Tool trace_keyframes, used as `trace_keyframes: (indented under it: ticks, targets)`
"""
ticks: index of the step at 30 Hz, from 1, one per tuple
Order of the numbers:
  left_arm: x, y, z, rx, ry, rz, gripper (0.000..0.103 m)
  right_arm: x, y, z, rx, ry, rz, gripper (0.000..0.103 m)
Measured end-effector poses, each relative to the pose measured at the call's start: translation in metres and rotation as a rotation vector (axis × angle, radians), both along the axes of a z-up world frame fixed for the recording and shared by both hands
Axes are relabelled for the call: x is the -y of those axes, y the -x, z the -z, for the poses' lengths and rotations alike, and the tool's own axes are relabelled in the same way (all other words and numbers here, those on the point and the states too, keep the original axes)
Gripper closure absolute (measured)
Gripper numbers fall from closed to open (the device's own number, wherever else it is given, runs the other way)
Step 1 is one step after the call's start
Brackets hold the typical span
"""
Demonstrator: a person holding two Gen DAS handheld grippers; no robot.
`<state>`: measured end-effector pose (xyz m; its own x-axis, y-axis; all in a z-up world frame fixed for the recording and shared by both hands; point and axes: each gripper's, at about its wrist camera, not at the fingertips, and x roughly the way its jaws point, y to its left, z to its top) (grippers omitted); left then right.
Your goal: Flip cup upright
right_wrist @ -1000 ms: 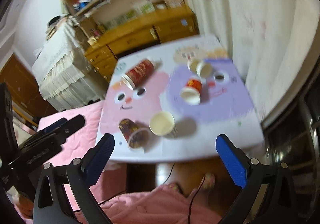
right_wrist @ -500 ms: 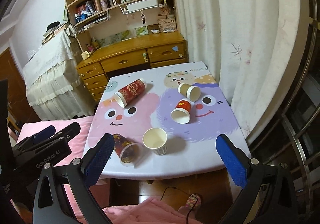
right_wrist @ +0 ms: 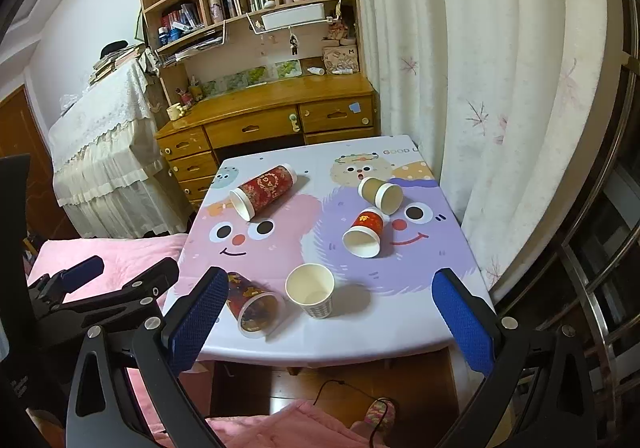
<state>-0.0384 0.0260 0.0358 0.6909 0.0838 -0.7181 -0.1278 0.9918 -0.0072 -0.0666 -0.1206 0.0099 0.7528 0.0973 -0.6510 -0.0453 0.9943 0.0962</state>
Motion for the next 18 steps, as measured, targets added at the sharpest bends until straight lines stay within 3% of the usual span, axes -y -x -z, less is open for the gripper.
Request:
trace_keyframes:
  ticks: [18]
  targets:
    - [0.0062, -0.0071, 0.0028, -0.006, 0.012, 0.021, 0.001, 0.0057, -0.0066, -0.0034, 0.015, 0.006, 0.014, 0.000]
